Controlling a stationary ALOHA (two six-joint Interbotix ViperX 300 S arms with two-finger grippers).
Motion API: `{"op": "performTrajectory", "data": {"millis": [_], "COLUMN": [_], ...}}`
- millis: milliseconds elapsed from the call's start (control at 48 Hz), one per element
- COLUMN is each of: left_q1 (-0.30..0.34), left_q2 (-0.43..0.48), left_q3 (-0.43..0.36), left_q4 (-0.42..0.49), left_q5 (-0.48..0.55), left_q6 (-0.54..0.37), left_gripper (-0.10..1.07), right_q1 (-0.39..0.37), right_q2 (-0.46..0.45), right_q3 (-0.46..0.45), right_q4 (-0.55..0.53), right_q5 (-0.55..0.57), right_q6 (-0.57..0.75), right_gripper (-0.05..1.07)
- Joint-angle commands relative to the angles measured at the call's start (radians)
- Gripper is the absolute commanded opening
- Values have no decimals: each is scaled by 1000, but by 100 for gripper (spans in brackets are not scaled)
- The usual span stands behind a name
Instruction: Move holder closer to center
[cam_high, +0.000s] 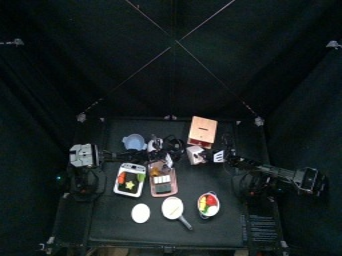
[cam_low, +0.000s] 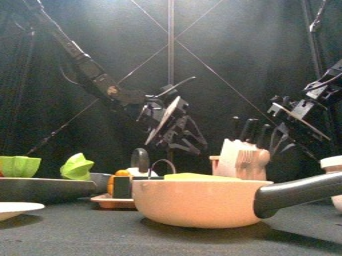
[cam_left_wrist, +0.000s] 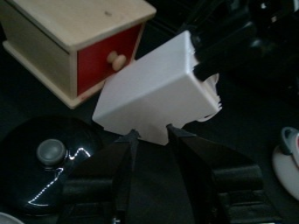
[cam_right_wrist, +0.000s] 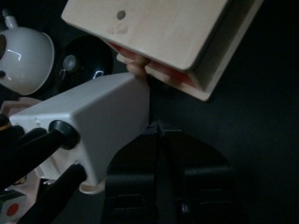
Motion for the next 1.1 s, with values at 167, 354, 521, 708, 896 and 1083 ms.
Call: {"op": "performTrajectory", "data": {"millis": [167, 354, 521, 708, 896, 1083], "left_q1": [-3, 2, 3, 5, 2, -3], "left_q2": [48, 72, 81, 87, 106, 97], "left_q3": [-97, -112, -130, -156, -195, -195], "left_q4": [-11, -25, -37, -38, -35, -35], "left_q5": [48, 74, 83, 83, 91, 114], "left_q6": [3, 2, 3, 3, 5, 5], "left_gripper": [75, 75, 75, 75, 75, 75], "right_q1": [-5, 9, 14, 29, 57, 97], "right_q2": [75, 124, 132, 118, 115, 101], "right_q3": [-61, -86, -87, -89, -95, -94], "right_q4": [-34, -38, -38, -38, -38, -38], "right_q5": [-12, -23, -23, -43, -55, -63], "right_q6": [-2, -2, -2, -2, -2, -2], "right_gripper": [42, 42, 42, 42, 42, 42]}}
